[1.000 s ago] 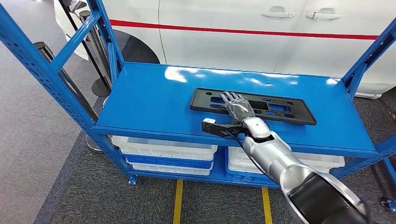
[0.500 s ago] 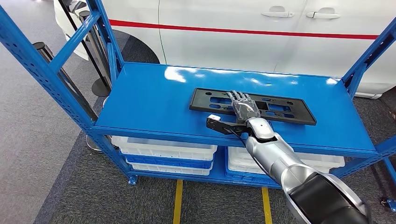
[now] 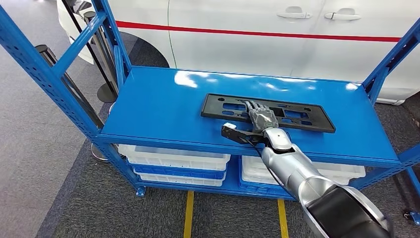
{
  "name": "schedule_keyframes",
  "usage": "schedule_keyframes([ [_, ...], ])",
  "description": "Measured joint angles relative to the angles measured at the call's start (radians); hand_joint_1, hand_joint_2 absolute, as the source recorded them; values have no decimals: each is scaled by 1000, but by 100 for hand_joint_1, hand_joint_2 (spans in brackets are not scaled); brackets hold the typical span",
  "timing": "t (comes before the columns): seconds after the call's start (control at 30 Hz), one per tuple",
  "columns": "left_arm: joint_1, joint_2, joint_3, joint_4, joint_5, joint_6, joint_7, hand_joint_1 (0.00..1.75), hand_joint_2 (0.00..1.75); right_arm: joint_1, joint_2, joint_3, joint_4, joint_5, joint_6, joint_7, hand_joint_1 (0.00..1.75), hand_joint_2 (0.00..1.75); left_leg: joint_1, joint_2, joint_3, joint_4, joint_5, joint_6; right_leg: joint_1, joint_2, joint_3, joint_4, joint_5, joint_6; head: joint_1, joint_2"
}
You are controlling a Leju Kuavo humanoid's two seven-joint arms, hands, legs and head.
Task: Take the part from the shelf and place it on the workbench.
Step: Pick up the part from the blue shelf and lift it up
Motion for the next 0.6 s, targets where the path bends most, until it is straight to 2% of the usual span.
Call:
schedule_keyframes([
  [0.07,0,0,0,0,4,-6,2,0,175,6,2,-3,1,0,2,-7,175,175,0,0,0,0,0,0,0,0,0,0,0,0,0,0],
  [0.27,0,-3,3,0,13,-16,3,0,175,5,4,-18,1,0,3,-23,175,175,0,0,1,0,0,0,0,0,1,0,0,0,0,0],
  [0.4,0,-5,5,0,13,-17,3,0,0,5,4,-25,1,1,3,-33,175,175,0,0,1,0,0,0,0,0,1,0,0,0,0,0],
  [0.6,-1,-6,6,0,13,-17,1,0,0,7,4,-29,1,3,3,-36,175,175,0,0,1,0,0,0,0,0,1,0,0,0,0,0],
])
